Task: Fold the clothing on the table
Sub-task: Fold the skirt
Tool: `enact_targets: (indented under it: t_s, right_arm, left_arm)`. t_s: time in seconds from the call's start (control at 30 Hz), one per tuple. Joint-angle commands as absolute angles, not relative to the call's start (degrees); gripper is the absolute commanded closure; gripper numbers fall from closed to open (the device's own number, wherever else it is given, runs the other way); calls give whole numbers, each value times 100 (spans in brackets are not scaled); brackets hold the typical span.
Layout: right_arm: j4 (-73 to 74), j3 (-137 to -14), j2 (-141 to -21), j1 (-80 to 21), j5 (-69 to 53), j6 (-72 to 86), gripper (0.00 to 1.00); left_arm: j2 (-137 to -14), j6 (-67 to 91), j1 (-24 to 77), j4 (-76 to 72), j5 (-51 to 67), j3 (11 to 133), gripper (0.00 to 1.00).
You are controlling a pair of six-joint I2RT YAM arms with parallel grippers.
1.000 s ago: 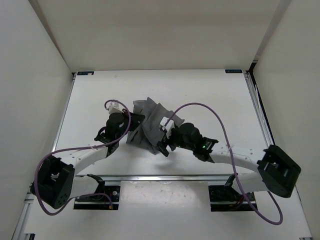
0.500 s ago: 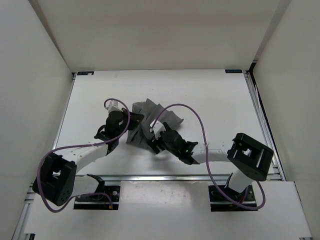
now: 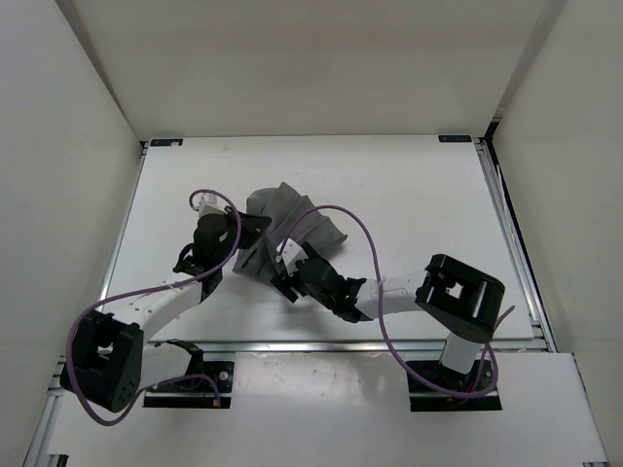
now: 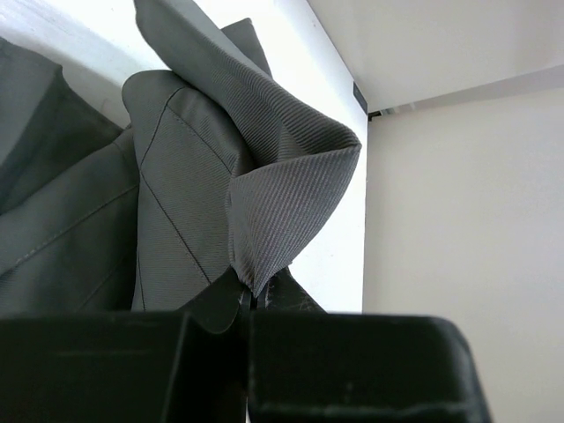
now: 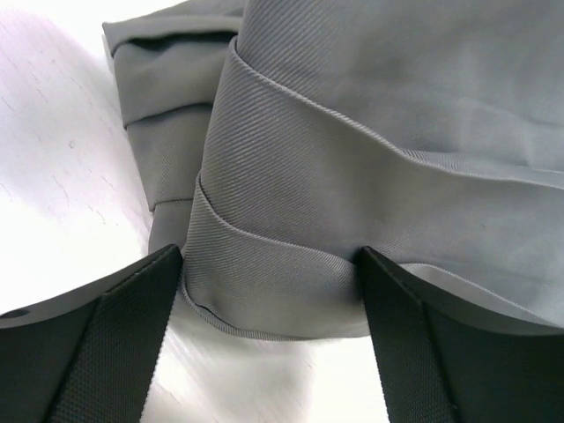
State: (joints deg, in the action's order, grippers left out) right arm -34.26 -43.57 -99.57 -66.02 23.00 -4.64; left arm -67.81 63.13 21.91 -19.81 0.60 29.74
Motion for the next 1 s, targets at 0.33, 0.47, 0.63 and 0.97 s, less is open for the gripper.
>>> enact_targets:
  t_s: [0.33, 0.47, 0.63, 0.97]
  right_arm:
    - [-3920, -4755, -10494, -6442, 2381, -527, 82]
    - [-3876, -4562, -10284, -6328, 2417, -659, 97]
    - [-3911, -3755, -9451, -6152, 2408, -922, 100]
    - [-4659, -1487, -7095, -5652, 1362, -1635, 85]
  left_arm:
    - [-6425, 6530, 1987, -2312, 448, 2698, 100]
    - [-6206, 6662, 1925, -2355, 413, 2506, 100]
    - [-6003, 6670, 1890, -2311, 439, 2259, 100]
    - [-5564, 7189, 2355, -2803, 282, 1494, 100]
